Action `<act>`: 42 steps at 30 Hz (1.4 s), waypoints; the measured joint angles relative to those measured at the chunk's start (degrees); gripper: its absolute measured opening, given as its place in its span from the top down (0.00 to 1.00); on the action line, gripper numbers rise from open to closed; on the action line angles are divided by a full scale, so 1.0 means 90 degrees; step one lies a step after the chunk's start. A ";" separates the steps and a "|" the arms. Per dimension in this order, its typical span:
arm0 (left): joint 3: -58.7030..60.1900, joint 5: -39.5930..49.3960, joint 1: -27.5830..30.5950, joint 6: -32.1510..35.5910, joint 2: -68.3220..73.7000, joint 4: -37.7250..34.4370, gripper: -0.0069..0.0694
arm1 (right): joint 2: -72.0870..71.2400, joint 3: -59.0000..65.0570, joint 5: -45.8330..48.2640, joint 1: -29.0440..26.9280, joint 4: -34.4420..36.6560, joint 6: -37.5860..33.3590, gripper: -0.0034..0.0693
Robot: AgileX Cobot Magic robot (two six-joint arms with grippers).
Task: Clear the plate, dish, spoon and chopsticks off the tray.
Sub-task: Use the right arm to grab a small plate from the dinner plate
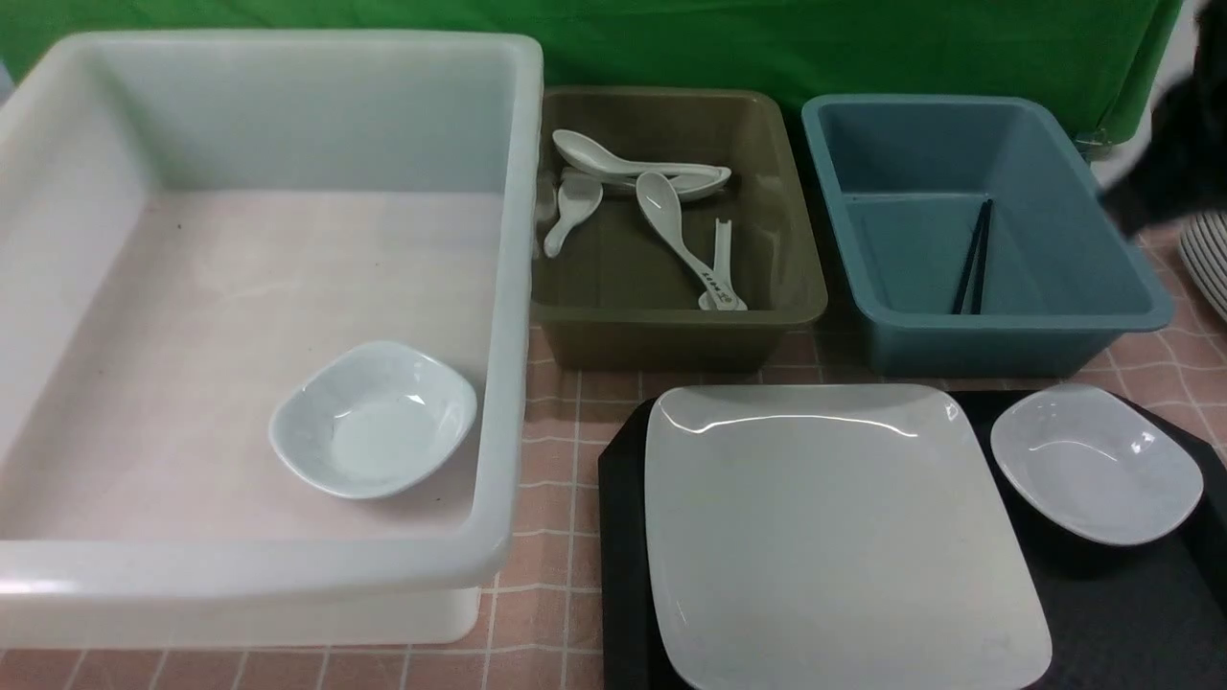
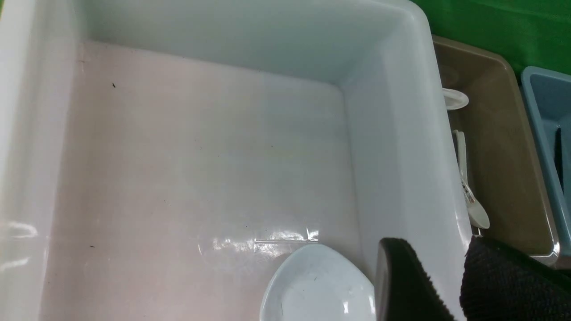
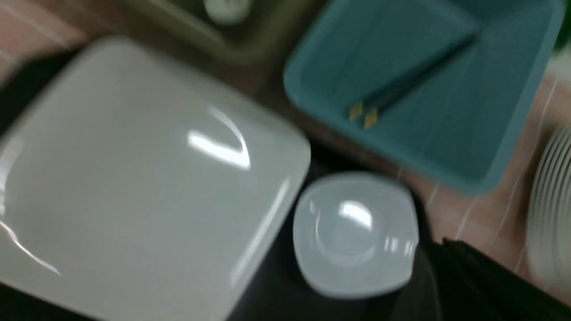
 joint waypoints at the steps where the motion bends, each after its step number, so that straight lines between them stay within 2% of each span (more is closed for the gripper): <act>1: 0.0000 0.0000 0.0000 0.0000 0.0031 -0.0009 0.65 | 0.0215 0.0663 -0.0125 -0.0485 0.0087 0.0126 0.91; 2: 0.0000 0.0000 0.0000 0.0000 0.0039 -0.0010 0.65 | 0.0277 0.0833 -0.0150 -0.0535 0.0097 0.0142 0.91; 3: 0.0000 0.0000 0.0000 0.0000 0.0079 -0.0016 0.65 | 0.0515 0.1382 -0.0393 -0.0869 0.0113 0.0215 0.87; 5: 0.0000 -0.0006 0.0000 0.0000 0.0122 -0.0023 0.65 | 0.0734 0.1773 -0.0582 -0.0988 0.0134 0.0241 0.76; 6: 0.0000 -0.0006 0.0000 0.0000 0.0129 -0.0024 0.65 | 0.0757 0.1805 -0.0638 -0.0988 0.0135 0.0247 0.75; 9: 0.0000 -0.0006 0.0000 0.0000 0.0201 -0.0123 0.65 | 0.1013 0.2050 -0.1357 -0.0853 0.0207 0.0094 0.42; 10: 0.0000 -0.0006 0.0000 0.0000 0.0207 -0.0123 0.65 | 0.1032 0.2061 -0.1401 -0.0839 0.0207 0.0066 0.41; 11: 0.0000 -0.0006 0.0000 0.0000 0.0232 -0.0188 0.65 | 0.1131 0.2074 -0.1741 -0.0703 0.0200 -0.0235 0.28; 15: 0.0000 -0.0006 0.0000 0.0000 0.0266 -0.0318 0.65 | 0.1482 0.2074 -0.2174 -0.0465 0.0023 -0.0607 0.20; 29: 0.0000 -0.0006 0.0000 0.0000 0.0274 -0.0798 0.64 | 0.2710 0.2103 -0.2211 -0.0411 -0.0805 -0.0584 0.21; 35: 0.0000 -0.0012 -0.0351 0.0006 0.0274 -0.0735 0.64 | 0.2798 0.2068 -0.2159 -0.0404 -0.1112 -0.0413 0.23; 37: 0.0000 -0.0012 -0.0631 0.0006 0.0274 -0.0684 0.63 | 0.2803 0.2061 -0.2128 -0.0397 -0.1110 -0.0409 0.30; 39: 0.0000 -0.0012 -0.0935 0.0015 0.0284 -0.0656 0.63 | 0.2817 0.2061 -0.2056 -0.0397 -0.1160 -0.0409 0.46; 40: 0.0000 -0.0012 -0.0935 0.0021 0.0284 -0.0648 0.63 | 0.2817 0.2061 -0.2048 -0.0397 -0.1160 -0.0409 0.46; 41: 0.0000 -0.0012 -0.1154 0.0028 0.0306 -0.0609 0.63 | 0.2817 0.2036 -0.2035 -0.0366 -0.1188 -0.0409 0.58; 42: 0.0000 -0.0012 -0.1333 0.0048 0.0319 -0.0529 0.63 | 0.2802 0.1944 -0.1911 -0.0317 -0.1220 -0.0404 0.64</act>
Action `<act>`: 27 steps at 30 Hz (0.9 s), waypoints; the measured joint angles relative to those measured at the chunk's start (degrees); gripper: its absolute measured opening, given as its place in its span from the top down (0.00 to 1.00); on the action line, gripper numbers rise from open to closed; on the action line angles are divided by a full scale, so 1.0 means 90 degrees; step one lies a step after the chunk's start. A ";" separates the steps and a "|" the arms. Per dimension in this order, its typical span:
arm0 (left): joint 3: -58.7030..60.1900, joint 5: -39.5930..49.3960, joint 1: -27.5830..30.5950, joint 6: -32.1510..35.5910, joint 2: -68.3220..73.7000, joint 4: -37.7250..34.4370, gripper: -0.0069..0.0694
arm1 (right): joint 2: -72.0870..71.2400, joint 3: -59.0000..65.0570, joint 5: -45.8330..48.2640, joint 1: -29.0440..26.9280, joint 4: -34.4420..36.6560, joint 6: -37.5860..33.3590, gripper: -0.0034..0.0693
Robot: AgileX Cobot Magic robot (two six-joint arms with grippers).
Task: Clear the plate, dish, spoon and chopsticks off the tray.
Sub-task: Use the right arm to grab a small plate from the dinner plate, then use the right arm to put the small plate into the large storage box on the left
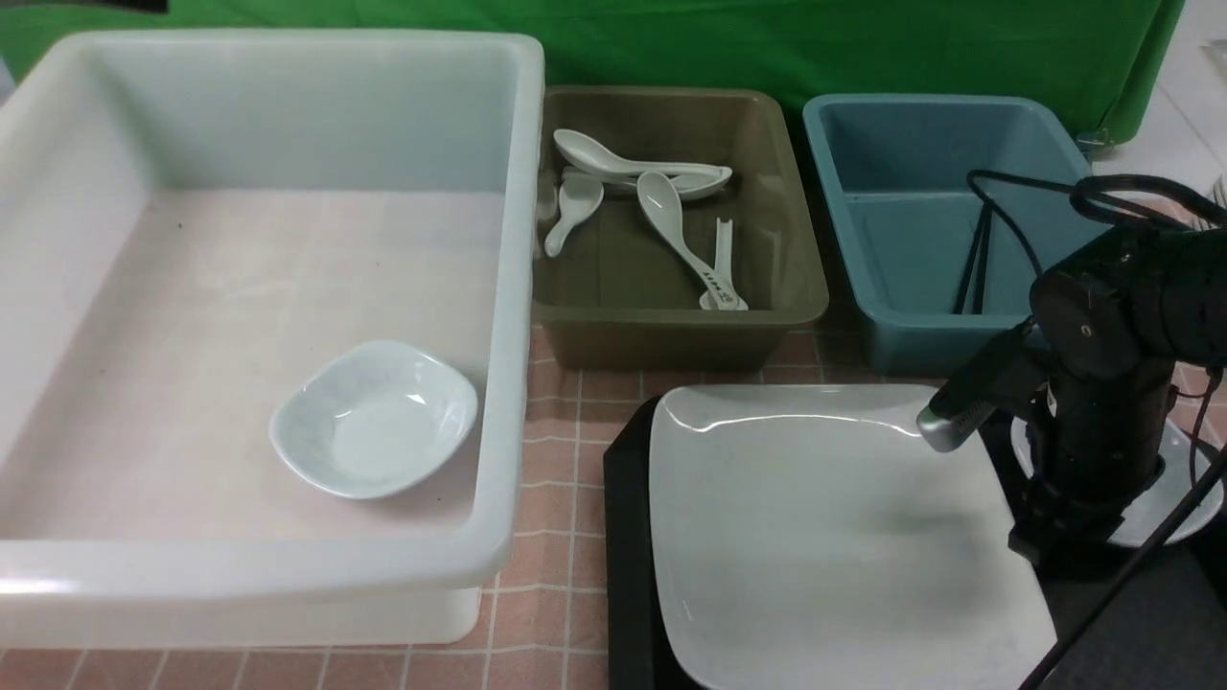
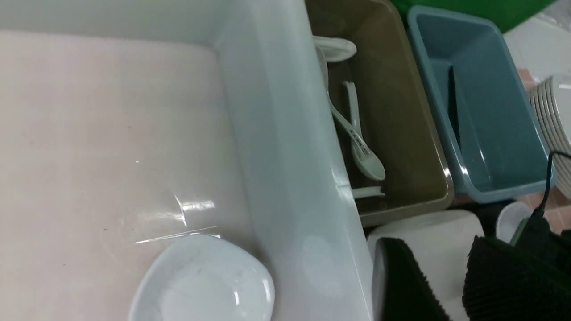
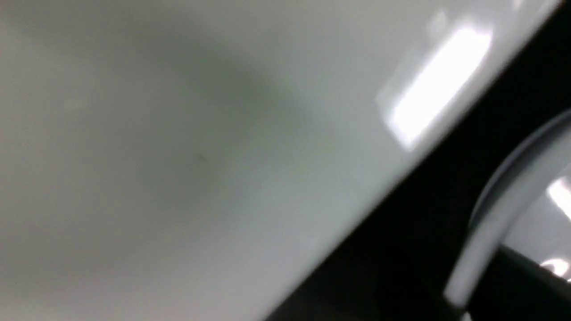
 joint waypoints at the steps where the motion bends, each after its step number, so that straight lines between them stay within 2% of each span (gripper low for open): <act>1: 0.0000 0.0000 -0.0141 0.0015 0.0006 0.0061 0.63 | -0.0016 -0.0058 0.0112 0.0020 -0.0031 0.0000 0.66; 4: 0.0000 -0.0010 -0.0388 0.0075 0.0007 0.0253 0.62 | -0.0102 -0.0224 0.0501 0.0028 0.0019 0.0012 0.69; 7: 0.0000 -0.0021 -0.0582 0.0107 0.0007 0.0440 0.62 | -0.0410 -0.0629 0.1347 0.0061 0.0354 0.0039 0.81; 8: 0.0000 -0.0021 -0.0581 0.0107 0.0007 0.0440 0.62 | -0.0433 -0.0657 0.1347 0.0061 0.0380 0.0039 0.81; 9: 0.0000 -0.0026 -0.0595 0.0112 0.0007 0.0511 0.62 | -0.0635 -0.0866 0.1789 0.0082 0.0680 0.0040 0.85; 14: 0.0000 -0.0043 -0.0595 0.0114 0.0007 0.0679 0.62 | -0.1533 -0.1689 0.1933 0.0397 0.1610 0.0015 0.84; 19: 0.0000 -0.0063 -0.0595 0.0120 0.0007 0.0685 0.62 | -0.2240 -0.2640 0.1826 0.1241 0.2317 -0.0160 0.84; 21: 0.0000 -0.0179 -0.0595 0.0120 0.0007 0.0795 0.62 | -0.2363 -0.3276 0.1280 0.1983 0.2926 -0.0692 0.84; 22: 0.0000 -0.0186 -0.0595 0.0120 0.0007 0.0831 0.62 | -0.2357 -0.3312 0.1162 0.2102 0.3019 -0.0739 0.84; 24: 0.0000 -0.0203 -0.0595 0.0084 0.0007 0.1104 0.62 | -0.2125 -0.3613 0.0398 0.2899 0.3477 -0.1309 0.84; 25: 0.0000 -0.0203 -0.0595 0.0071 0.0007 0.1162 0.62 | -0.2094 -0.3627 0.0271 0.2957 0.3498 -0.1390 0.84; 27: 0.0000 -0.0203 -0.0581 -0.0113 0.0007 0.1523 0.62 | -0.1654 -0.3695 -0.0399 0.3567 0.3635 -0.1849 0.84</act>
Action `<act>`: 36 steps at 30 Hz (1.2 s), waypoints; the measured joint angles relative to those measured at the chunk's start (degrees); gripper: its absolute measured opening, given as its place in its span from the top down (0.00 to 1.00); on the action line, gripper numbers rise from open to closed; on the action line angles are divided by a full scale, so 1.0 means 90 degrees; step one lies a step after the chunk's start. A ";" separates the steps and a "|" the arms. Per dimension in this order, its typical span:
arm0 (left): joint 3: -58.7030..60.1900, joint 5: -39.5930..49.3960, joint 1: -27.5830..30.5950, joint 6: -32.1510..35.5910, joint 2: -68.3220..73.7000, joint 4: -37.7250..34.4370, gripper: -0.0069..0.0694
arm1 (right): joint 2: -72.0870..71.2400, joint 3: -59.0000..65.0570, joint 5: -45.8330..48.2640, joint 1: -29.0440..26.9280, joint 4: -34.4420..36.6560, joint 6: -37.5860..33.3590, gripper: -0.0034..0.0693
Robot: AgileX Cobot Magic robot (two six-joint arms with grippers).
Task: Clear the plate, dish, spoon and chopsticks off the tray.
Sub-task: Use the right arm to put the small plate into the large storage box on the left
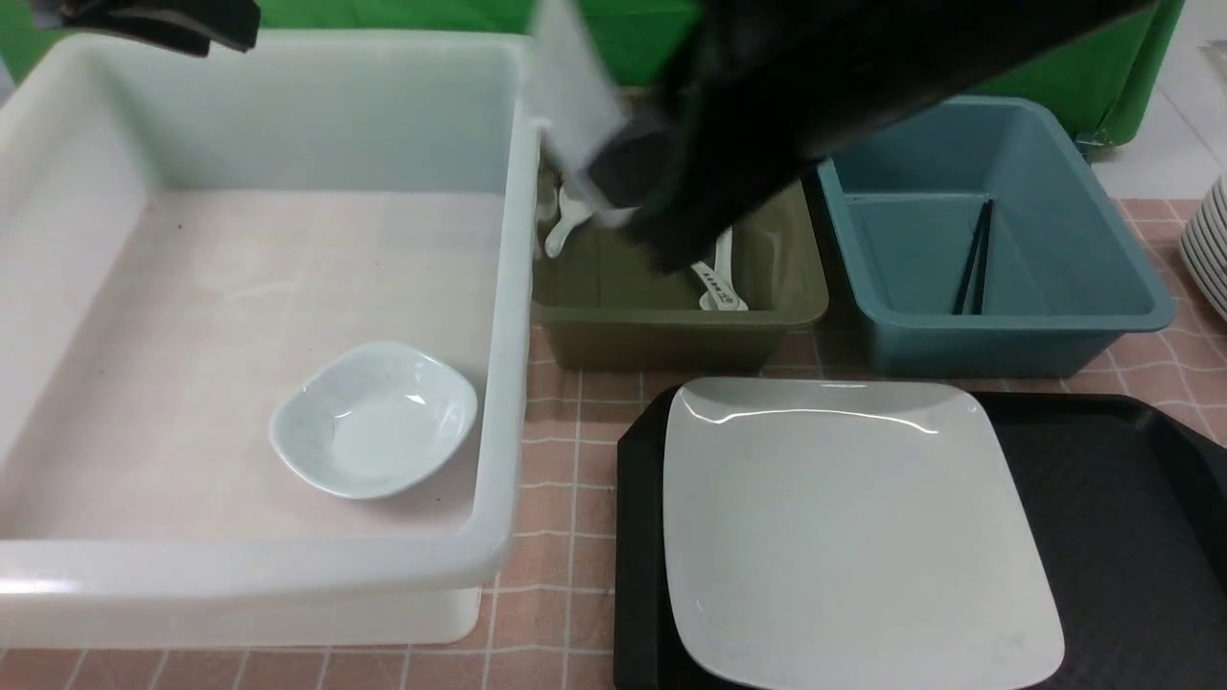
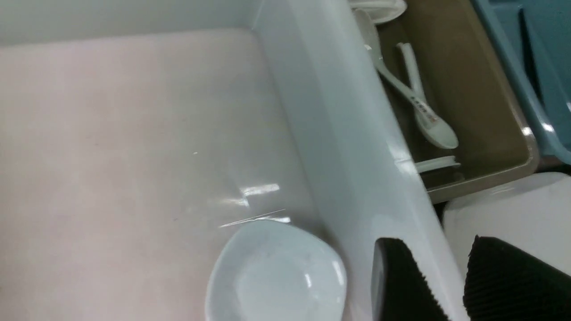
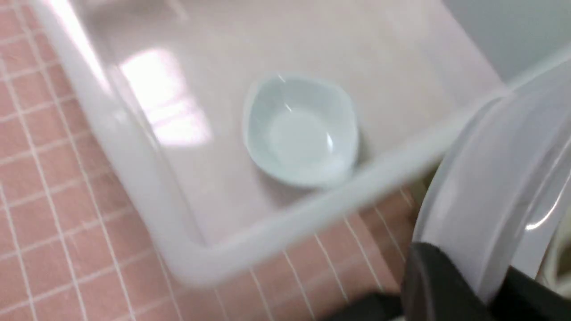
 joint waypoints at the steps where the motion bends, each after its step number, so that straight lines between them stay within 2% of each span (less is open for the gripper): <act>1: 0.0000 0.0013 0.0043 -0.0103 0.0000 0.0151 0.62 | 0.0232 0.0000 -0.0263 0.0190 0.0031 -0.0210 0.84; 6: 0.0000 0.0019 0.0574 -0.0482 0.0000 0.0434 0.62 | 0.1608 -0.0102 -0.1399 0.0579 0.0044 -0.0969 0.84; 9: 0.0000 0.0050 0.0860 -0.0548 0.0000 0.0434 0.62 | 0.2391 -0.0459 -0.1786 0.0579 -0.0018 -0.1055 0.84; 17: 0.0000 0.0186 0.0957 -0.0610 0.0000 0.0406 0.62 | 0.3965 -0.1712 -0.1813 0.0579 -0.0616 -0.1129 0.84; 23: 0.0000 0.0186 0.0957 -0.0610 0.0000 0.0362 0.62 | 0.4241 -0.1826 -0.1708 0.0551 -0.0714 -0.0981 0.82; 27: 0.0000 0.0186 0.0957 -0.0610 0.0000 0.0362 0.62 | 0.4241 -0.1847 -0.1747 0.0517 -0.0720 -0.0978 0.72; 29: 0.0000 0.0186 0.0957 -0.0610 0.0000 0.0362 0.62 | 0.4241 -0.1854 -0.1711 0.0517 -0.0734 -0.0959 0.59; 30: 0.0000 0.0186 0.0957 -0.0610 0.0000 0.0362 0.62 | 0.4241 -0.1854 -0.1710 0.0517 -0.0734 -0.0960 0.58; 32: 0.0000 0.0186 0.0957 -0.0604 0.0000 0.0362 0.62 | 0.4210 -0.1854 -0.1535 0.0517 -0.0745 -0.0954 0.46; 36: 0.0000 0.0186 0.0957 -0.0604 0.0000 0.0362 0.62 | 0.3956 -0.1854 -0.1132 0.0517 -0.0739 -0.0954 0.41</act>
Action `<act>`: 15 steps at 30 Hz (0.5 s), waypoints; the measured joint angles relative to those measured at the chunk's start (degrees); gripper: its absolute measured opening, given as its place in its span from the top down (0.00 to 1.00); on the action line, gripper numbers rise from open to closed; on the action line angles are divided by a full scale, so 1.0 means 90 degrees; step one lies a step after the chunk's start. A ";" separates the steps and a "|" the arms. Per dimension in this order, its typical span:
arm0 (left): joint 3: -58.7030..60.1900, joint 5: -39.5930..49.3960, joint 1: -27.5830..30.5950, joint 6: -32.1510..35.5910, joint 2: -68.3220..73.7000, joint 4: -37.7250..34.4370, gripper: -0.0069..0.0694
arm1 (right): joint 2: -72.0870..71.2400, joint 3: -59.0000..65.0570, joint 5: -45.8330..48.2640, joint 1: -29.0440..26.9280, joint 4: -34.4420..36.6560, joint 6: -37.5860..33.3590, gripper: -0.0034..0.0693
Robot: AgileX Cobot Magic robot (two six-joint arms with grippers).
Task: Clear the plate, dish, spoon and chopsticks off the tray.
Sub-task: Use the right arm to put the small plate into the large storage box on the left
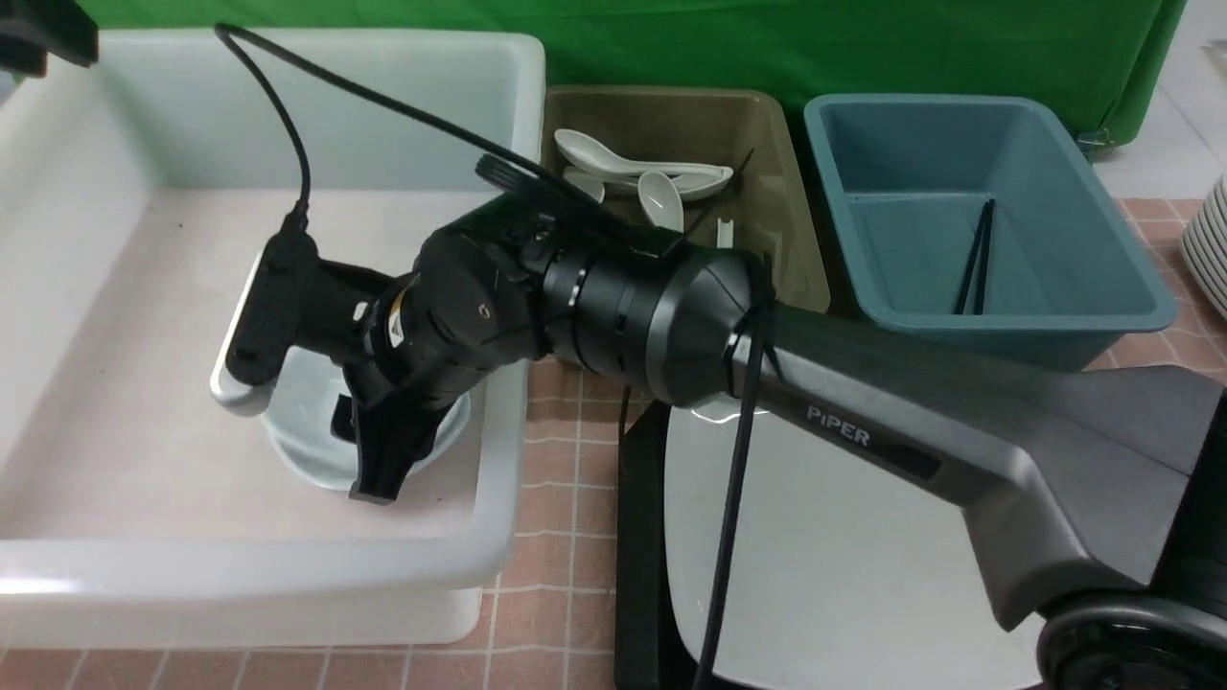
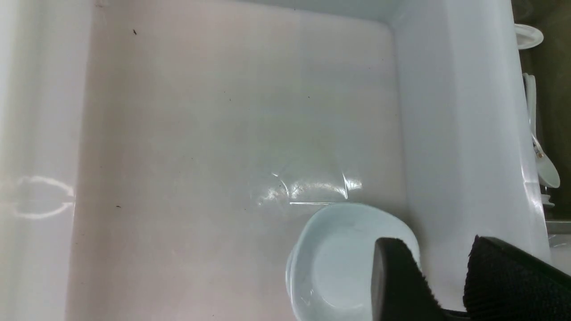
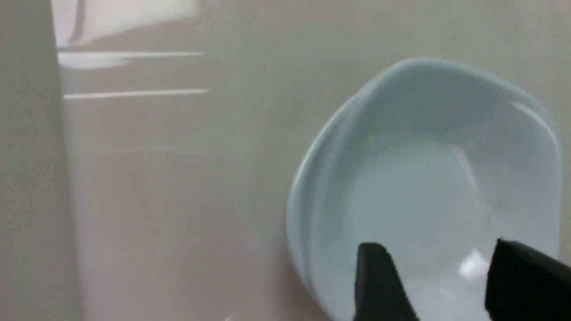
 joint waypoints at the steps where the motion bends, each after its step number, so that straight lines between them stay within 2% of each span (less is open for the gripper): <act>1: 0.0000 0.0000 0.0000 0.0000 0.0000 -0.0017 0.62 | -0.0123 0.0000 0.0128 0.0000 -0.0006 0.0000 0.40; 8: 0.0000 0.0000 0.0000 0.0046 0.0000 -0.0210 0.62 | -0.1250 0.0000 0.1135 0.0000 -0.0005 0.0441 0.40; 10: 0.0000 0.0000 0.0000 0.0073 0.0000 -0.0271 0.62 | -0.1884 0.0000 0.1659 0.0000 -0.0005 0.0753 0.43; 12: 0.0000 0.0000 0.0000 0.0086 0.0000 -0.0375 0.62 | -0.2347 0.0000 0.2164 0.0000 -0.0007 0.0977 0.51; 13: 0.0000 0.0000 0.0000 0.0086 0.0000 -0.0496 0.62 | -0.2835 -0.0007 0.2665 0.0000 -0.0088 0.1075 0.63; 14: 0.0000 0.0006 0.0000 0.0086 0.0000 -0.0521 0.62 | -0.2894 -0.0007 0.2665 0.0000 -0.0106 0.1088 0.63; 15: 0.0000 0.0012 0.0000 0.0086 0.0000 -0.0767 0.62 | -0.3372 -0.0022 0.3285 0.0000 -0.0305 0.1192 0.79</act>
